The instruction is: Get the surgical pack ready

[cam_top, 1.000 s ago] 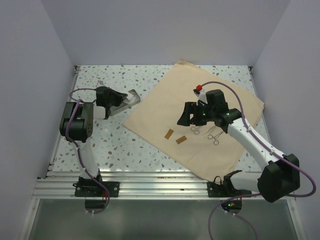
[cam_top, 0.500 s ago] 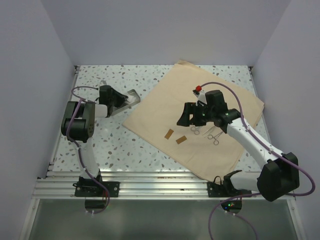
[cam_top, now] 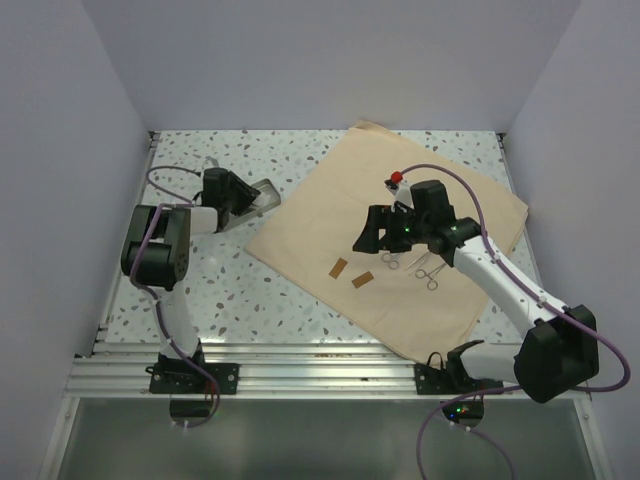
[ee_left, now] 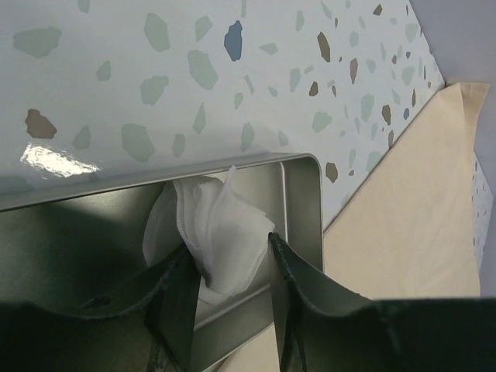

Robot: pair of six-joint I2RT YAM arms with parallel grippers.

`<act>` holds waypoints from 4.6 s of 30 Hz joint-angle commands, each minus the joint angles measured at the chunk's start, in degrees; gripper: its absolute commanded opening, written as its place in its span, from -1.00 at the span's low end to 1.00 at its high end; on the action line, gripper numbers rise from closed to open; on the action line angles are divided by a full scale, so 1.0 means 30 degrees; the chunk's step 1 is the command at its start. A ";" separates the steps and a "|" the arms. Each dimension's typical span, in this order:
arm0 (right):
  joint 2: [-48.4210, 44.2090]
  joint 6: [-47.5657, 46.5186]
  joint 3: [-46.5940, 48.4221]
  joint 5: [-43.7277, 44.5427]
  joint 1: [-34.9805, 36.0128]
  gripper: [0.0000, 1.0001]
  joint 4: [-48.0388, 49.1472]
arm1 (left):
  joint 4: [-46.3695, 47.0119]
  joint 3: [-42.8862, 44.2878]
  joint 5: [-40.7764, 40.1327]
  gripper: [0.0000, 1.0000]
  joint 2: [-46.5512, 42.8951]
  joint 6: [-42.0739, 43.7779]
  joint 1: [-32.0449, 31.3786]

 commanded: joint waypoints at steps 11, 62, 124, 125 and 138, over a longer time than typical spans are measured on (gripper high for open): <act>-0.0168 -0.0001 -0.0132 -0.0597 -0.0022 0.56 0.0749 | -0.2895 0.1092 -0.1311 0.09 -0.1771 0.1798 -0.0247; 0.0300 -0.0089 -0.0162 -0.0714 -0.0022 0.57 0.0750 | -0.6442 0.6951 -0.0405 -0.92 0.2768 0.6428 -0.1594; 0.9704 1.9101 0.4467 1.4843 0.5222 -0.04 -0.9008 | -0.4744 -0.9191 0.3081 0.22 -1.7298 0.4641 -0.6224; 0.9908 1.9130 0.4583 1.4813 0.5251 -0.04 -0.8948 | -0.4714 -0.9220 0.3082 0.22 -1.7387 0.4670 -0.6224; 1.0583 1.9277 0.5171 1.5048 0.5427 -0.02 -0.8627 | -0.4889 -0.9133 0.3258 0.23 -1.7534 0.5051 -0.6224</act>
